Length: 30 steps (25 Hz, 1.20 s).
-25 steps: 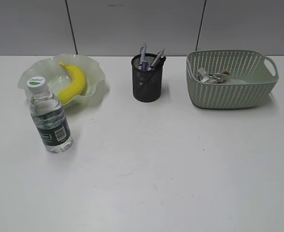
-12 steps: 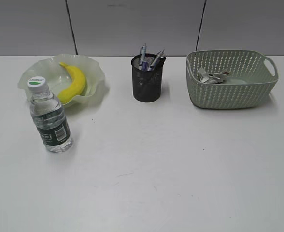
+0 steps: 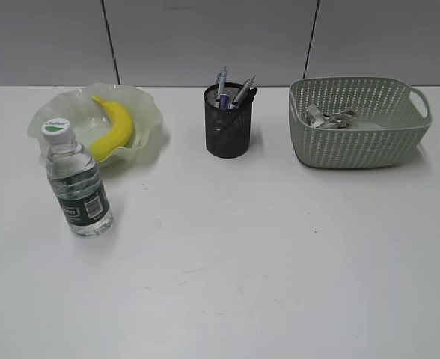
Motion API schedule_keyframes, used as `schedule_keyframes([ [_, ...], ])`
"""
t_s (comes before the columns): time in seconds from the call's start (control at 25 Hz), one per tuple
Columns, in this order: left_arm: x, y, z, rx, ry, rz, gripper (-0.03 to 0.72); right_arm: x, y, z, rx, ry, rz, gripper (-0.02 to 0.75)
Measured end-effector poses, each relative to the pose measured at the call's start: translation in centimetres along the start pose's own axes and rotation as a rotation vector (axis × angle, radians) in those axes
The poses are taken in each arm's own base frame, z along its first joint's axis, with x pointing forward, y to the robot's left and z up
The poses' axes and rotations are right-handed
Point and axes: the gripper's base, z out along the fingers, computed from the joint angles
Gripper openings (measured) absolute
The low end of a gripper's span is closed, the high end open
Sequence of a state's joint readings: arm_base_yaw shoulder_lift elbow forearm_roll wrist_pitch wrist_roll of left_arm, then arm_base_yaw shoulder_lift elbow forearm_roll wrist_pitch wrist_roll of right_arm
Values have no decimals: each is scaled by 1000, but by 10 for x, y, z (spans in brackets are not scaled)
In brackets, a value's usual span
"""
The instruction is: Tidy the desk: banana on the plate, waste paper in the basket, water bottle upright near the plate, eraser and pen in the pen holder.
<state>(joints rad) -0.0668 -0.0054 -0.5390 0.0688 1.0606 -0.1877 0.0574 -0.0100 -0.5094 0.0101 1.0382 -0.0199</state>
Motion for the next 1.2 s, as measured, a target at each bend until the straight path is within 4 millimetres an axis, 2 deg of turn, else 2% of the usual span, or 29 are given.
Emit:
schedule_keyframes([
  [1.2, 0, 0, 0, 0, 0, 0, 239, 0, 0, 0, 0, 0, 0, 430],
])
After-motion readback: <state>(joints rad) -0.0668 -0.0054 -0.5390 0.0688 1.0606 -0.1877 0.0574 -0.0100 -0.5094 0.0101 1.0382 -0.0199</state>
